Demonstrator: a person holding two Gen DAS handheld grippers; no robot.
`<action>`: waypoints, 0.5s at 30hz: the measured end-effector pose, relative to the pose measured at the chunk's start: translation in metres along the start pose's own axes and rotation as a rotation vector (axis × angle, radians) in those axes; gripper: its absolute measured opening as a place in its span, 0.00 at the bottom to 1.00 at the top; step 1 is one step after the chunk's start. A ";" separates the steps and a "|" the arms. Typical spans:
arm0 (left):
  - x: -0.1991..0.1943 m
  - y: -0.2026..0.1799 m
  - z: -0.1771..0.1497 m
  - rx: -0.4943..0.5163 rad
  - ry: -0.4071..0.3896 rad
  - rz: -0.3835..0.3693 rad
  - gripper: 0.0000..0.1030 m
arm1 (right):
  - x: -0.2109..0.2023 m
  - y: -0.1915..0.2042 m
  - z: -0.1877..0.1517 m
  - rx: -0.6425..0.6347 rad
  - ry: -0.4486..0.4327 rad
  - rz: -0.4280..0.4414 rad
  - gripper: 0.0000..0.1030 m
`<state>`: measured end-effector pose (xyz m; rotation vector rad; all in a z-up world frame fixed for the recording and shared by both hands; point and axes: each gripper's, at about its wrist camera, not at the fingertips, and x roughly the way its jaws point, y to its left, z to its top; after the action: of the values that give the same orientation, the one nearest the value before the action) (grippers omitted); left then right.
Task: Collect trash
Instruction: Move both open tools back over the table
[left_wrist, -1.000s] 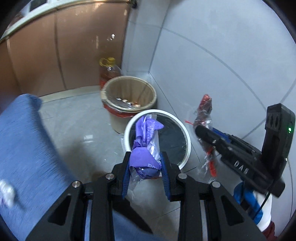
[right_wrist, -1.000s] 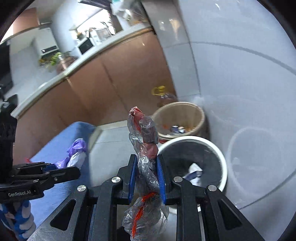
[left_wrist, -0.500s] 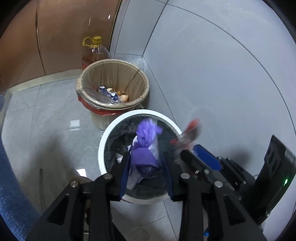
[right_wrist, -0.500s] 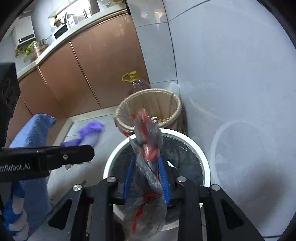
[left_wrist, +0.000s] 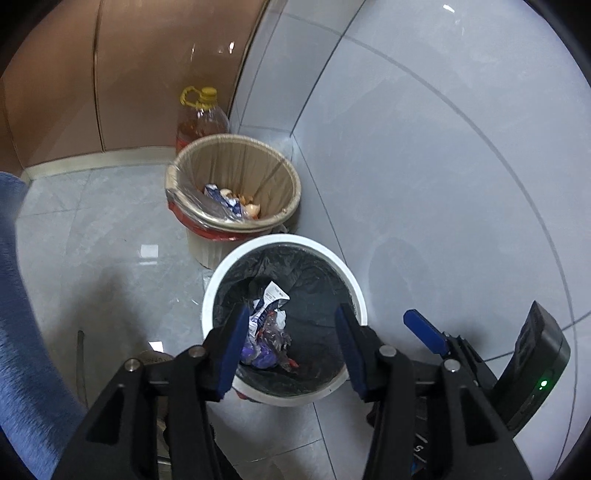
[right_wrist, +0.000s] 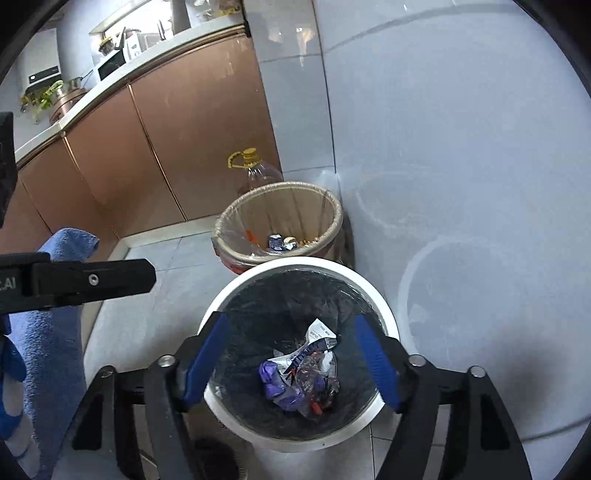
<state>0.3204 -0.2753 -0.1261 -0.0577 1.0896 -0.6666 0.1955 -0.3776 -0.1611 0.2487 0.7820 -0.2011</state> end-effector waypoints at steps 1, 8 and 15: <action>-0.008 0.000 -0.002 -0.001 -0.013 0.003 0.45 | -0.006 0.005 0.000 -0.007 -0.008 0.001 0.73; -0.077 0.007 -0.029 0.002 -0.125 0.053 0.45 | -0.054 0.036 0.007 -0.054 -0.101 0.002 0.87; -0.160 0.017 -0.068 0.020 -0.302 0.137 0.45 | -0.113 0.071 0.012 -0.108 -0.217 0.023 0.98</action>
<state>0.2253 -0.1581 -0.0371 -0.0635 0.7886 -0.5259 0.1445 -0.3039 -0.0618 0.1306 0.5723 -0.1606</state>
